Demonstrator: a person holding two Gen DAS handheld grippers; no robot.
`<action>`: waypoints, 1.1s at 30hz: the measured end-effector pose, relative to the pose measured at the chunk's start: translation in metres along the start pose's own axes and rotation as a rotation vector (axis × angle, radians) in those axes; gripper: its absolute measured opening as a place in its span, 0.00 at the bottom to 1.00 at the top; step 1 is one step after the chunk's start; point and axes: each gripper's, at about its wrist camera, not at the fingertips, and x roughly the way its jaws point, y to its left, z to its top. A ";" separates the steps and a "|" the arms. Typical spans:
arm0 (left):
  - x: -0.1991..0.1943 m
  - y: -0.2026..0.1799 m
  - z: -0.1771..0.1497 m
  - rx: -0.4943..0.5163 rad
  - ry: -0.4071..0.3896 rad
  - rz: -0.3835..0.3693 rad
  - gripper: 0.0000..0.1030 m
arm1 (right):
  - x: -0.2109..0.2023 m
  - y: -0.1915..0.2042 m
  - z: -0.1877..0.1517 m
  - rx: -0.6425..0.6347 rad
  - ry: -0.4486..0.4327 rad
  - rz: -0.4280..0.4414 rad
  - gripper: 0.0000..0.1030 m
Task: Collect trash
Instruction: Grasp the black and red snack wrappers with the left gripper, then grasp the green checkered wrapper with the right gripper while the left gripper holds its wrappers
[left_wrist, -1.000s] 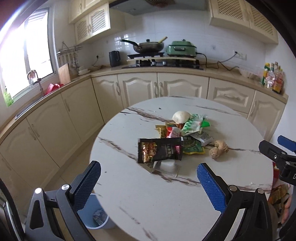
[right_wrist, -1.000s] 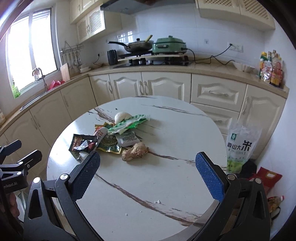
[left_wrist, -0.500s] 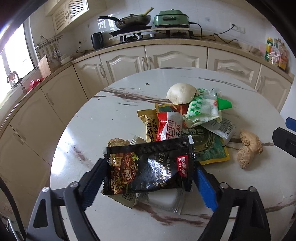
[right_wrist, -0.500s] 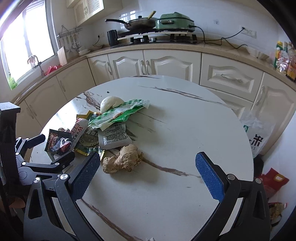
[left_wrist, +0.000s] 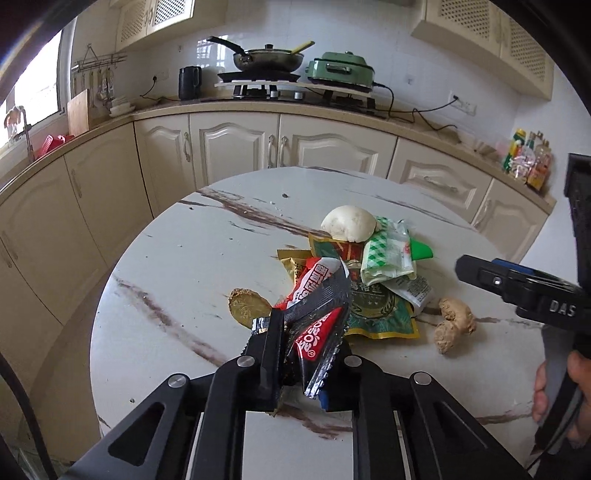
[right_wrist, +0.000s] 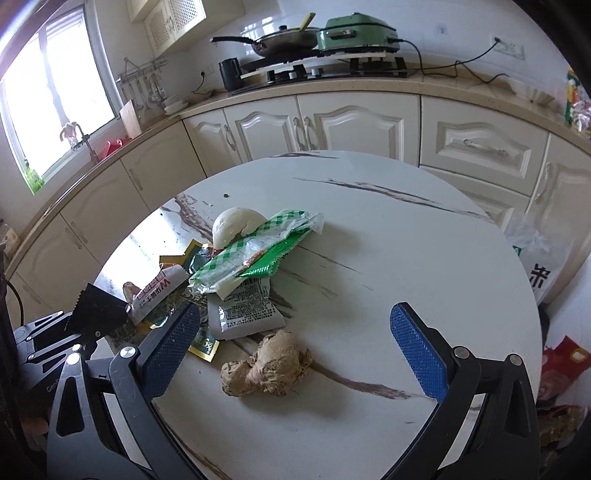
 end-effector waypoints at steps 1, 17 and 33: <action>-0.005 0.004 -0.002 -0.003 -0.002 -0.011 0.09 | 0.005 0.002 0.003 0.003 0.008 0.014 1.00; -0.055 0.041 -0.015 -0.061 -0.057 -0.127 0.08 | 0.096 -0.003 0.031 0.213 0.164 0.212 0.45; -0.131 0.041 -0.027 -0.080 -0.154 -0.125 0.08 | -0.022 0.015 0.017 0.117 -0.101 0.260 0.12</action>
